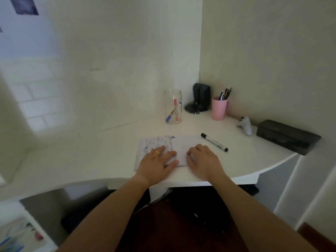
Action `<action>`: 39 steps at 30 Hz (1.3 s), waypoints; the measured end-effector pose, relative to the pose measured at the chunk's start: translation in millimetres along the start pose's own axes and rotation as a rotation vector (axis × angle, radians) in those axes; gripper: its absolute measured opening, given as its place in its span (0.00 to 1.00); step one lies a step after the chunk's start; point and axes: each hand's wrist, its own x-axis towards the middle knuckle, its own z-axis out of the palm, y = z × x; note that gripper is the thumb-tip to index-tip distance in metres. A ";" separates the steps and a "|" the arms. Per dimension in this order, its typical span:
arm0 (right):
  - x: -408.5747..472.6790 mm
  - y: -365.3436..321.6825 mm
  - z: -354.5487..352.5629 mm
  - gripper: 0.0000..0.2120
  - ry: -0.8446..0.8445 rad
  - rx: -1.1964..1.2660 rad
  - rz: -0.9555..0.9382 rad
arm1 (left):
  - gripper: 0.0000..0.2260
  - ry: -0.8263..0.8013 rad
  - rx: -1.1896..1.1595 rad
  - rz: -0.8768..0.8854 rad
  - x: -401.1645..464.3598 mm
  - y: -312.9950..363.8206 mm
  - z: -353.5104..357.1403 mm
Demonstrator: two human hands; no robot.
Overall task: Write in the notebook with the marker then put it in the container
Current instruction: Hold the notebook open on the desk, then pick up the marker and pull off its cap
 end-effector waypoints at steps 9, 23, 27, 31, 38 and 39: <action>29.0 22.1 8.0 0.19 0.110 -0.060 0.035 | 0.29 -0.122 0.137 0.064 11.3 0.1 -4.5; 108.2 46.5 9.2 0.23 -0.039 -0.319 0.111 | 0.38 -0.267 -0.092 0.039 120.6 -42.9 -8.3; 136.2 23.9 9.8 0.18 0.071 0.011 0.010 | 0.43 -0.196 -0.009 -0.017 138.2 -44.9 -10.8; 167.1 4.9 16.2 0.09 0.008 0.541 0.115 | 0.45 -0.158 -0.015 -0.061 162.4 -51.8 -11.1; 170.5 12.4 27.8 0.14 -0.245 1.520 0.316 | 0.30 0.245 -0.260 0.154 171.3 -79.8 4.5; 169.7 14.8 29.2 0.16 -0.286 1.620 0.338 | 0.25 0.271 -0.270 0.216 173.4 -82.3 4.7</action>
